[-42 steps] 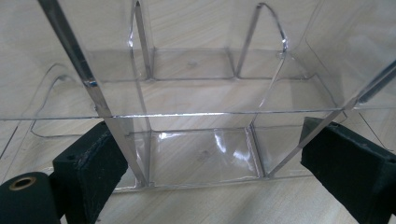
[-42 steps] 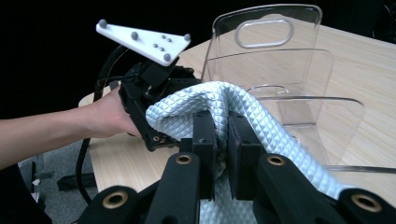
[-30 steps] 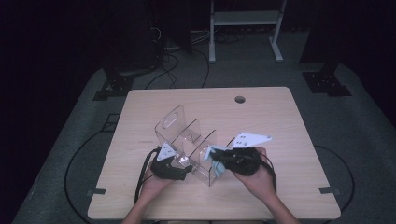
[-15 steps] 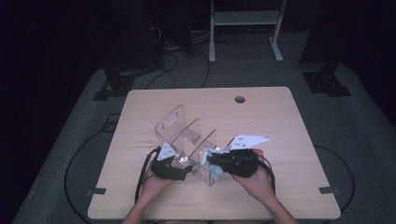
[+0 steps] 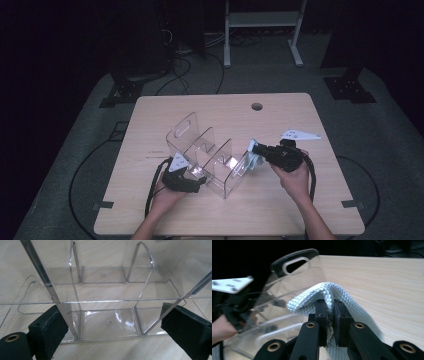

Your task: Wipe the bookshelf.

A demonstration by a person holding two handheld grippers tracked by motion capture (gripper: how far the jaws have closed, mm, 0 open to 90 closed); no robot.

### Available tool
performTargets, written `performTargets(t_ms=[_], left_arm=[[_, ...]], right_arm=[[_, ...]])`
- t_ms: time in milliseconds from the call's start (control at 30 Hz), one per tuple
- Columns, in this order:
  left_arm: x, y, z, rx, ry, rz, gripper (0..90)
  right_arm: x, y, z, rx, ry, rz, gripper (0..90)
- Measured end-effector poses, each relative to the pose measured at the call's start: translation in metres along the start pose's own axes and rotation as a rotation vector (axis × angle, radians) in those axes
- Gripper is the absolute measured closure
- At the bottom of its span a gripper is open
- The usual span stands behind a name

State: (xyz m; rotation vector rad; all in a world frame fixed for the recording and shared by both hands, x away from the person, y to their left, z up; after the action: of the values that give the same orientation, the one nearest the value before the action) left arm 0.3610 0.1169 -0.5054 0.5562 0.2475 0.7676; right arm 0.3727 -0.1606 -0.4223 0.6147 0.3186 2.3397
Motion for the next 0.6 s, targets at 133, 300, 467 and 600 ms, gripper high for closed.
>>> performTargets(t_ms=[133,300,467,600], left_arm=[[0.000,0.000,0.000,-0.010,0.003,0.000,7.9],[0.000,-0.001,0.000,-0.012,0.007,-0.002,7.8],[0.000,-0.001,0.000,-0.009,0.007,-0.003,7.8],[0.001,-0.001,0.000,-0.007,0.001,-0.003,7.9]], right_arm=[[-0.020,-0.013,-0.026,0.088,-0.056,-0.010,82.9],[-0.025,-0.017,-0.031,0.100,-0.093,0.034,82.8],[-0.028,-0.020,-0.032,0.095,-0.082,0.028,82.4],[-0.037,-0.032,-0.052,0.163,-0.111,0.025,82.7]])
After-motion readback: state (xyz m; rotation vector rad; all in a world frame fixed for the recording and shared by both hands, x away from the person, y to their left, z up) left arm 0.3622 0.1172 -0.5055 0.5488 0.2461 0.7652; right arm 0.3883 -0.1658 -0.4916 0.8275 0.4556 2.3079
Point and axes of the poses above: each handheld gripper's, and its own axes: y roughly backward along the jaws, z roughly out of its top, x roughly to its left, the point moved 6 cm from there along -y, roughly forward along the jaws, and after that the axes turned 2 degrees about z, right-handed, at the moved point
